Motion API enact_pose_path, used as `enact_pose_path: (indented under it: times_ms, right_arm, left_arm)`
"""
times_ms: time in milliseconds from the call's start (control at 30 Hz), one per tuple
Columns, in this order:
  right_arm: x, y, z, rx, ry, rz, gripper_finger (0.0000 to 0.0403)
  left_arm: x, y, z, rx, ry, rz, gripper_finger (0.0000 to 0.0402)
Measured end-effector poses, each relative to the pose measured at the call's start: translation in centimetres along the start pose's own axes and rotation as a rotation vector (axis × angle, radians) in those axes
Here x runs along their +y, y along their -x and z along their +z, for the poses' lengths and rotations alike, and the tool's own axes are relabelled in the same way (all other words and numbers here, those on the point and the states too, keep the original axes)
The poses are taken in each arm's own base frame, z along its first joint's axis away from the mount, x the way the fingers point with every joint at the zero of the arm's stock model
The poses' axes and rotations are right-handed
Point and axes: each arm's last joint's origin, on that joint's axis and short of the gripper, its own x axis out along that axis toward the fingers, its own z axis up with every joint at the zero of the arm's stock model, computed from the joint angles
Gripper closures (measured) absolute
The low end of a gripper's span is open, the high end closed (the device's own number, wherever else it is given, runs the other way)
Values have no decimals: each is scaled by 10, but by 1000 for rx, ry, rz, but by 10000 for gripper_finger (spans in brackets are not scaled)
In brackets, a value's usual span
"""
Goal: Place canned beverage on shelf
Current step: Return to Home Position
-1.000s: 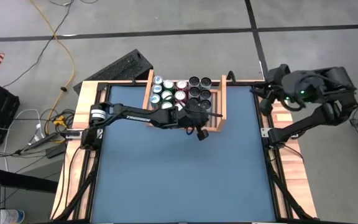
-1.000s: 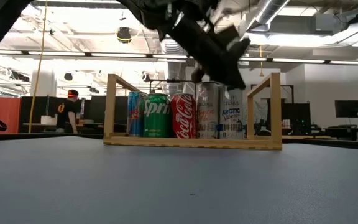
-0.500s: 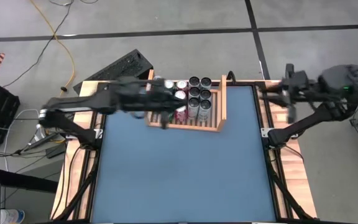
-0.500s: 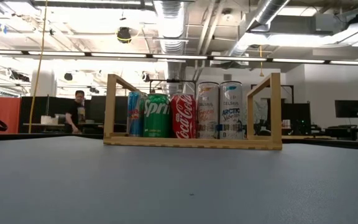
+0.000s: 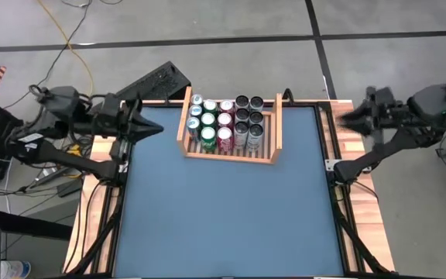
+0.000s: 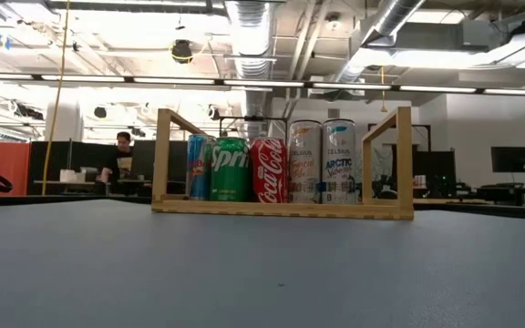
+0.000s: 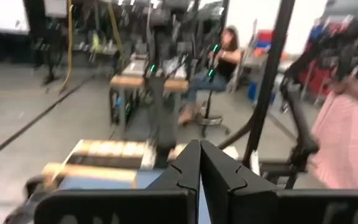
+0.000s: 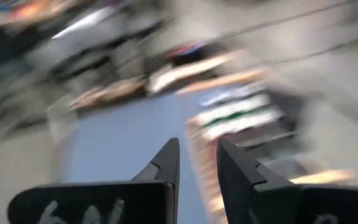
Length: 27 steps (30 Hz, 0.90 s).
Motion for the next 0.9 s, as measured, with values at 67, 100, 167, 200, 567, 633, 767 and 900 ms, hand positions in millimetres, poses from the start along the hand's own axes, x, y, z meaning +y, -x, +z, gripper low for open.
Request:
enact_pose_path:
  times_ms: [67, 100, 167, 200, 567, 633, 767, 900]
  right_arm:
    - [-8, 3, -3, -113, -41, -156, 316]
    - [-12, 6, -6, -149, -47, -173, 316]
    - [-18, 13, -14, -224, -30, -141, 316]
    - [-21, 15, -18, -265, -21, -105, 316]
    - [-52, 6, -114, -531, -134, 83, 316]
    - [-57, 2, -132, -573, -159, 94, 316]
    - [-61, -12, -158, -592, -164, 97, 316]
    - [-57, -25, -167, -516, -142, 35, 316]
  left_arm:
    - [1, 7, -13, 10, -5, 1, 401]
    - [1, 9, -19, -15, -6, -19, 401]
    - [0, 12, -36, -52, -12, -117, 401]
    - [0, 14, -46, -77, -13, -168, 401]
    - [9, 46, -155, -276, 122, -279, 401]
    - [11, 53, -169, -320, 141, -289, 401]
    - [15, 65, -197, -347, 192, -236, 401]
    - [18, 72, -220, -357, 205, -200, 401]
